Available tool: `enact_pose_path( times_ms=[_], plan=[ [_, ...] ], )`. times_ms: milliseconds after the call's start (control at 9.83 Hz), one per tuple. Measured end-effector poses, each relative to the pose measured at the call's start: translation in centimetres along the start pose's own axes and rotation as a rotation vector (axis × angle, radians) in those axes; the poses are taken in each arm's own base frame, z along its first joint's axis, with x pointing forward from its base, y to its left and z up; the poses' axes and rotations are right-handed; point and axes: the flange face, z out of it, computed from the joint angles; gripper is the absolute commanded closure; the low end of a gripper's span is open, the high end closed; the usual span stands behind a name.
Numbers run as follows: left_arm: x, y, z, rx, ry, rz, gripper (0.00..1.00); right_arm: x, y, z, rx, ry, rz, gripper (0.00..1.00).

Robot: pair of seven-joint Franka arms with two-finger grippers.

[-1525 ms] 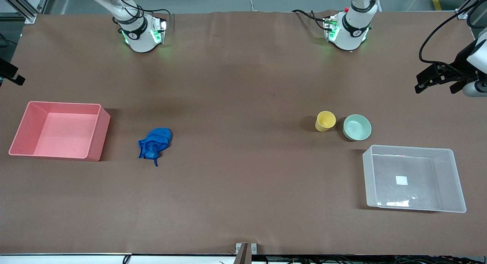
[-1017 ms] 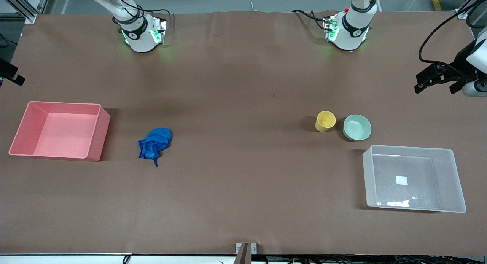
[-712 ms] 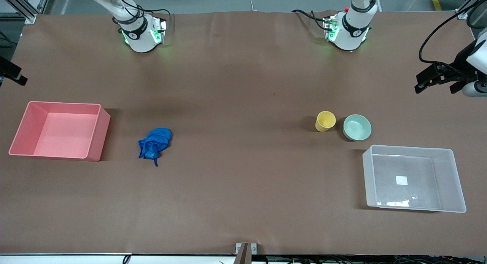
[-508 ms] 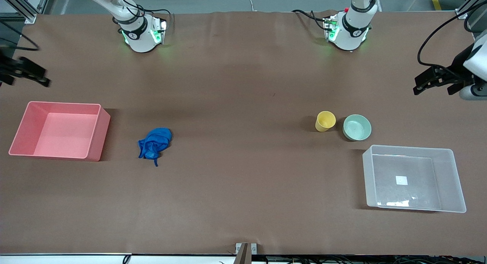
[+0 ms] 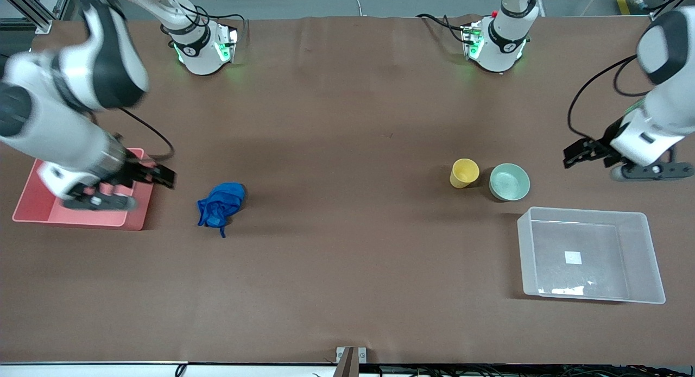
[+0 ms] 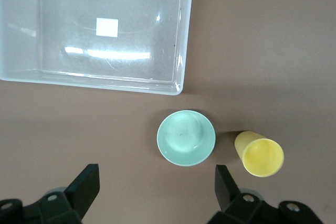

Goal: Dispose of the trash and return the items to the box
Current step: 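Reach the right gripper to the blue cloth while the left gripper reaches the bowl, then lift the cloth with the right gripper while the left gripper lifts the bowl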

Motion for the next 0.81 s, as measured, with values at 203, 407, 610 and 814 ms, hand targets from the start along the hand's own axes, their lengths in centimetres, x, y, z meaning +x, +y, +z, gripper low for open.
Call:
enact_pose_path(
  times_ms=[203, 407, 610, 814],
  plan=[
    [-2.1, -0.7, 7.8, 0.002, 0.041, -0.012, 0.03, -1.1, -0.2, 8.7, 0.012, 0.014, -0.001, 0.00],
    [-4.2, -0.9, 14.3, 0.005, 0.025, -0.014, 0.07, -1.0, -0.4, 14.7, 0.021, 0.004, -0.001, 0.00],
    [-4.7, -0.9, 18.9, 0.008, -0.017, -0.012, 0.10, -1.1, -0.6, 19.0, 0.025, -0.015, -0.001, 0.00],
    [-5.0, -0.8, 22.7, 0.012, -0.038, -0.011, 0.14, -1.5, -0.8, 21.1, 0.023, -0.045, 0.003, 0.06]
  ],
)
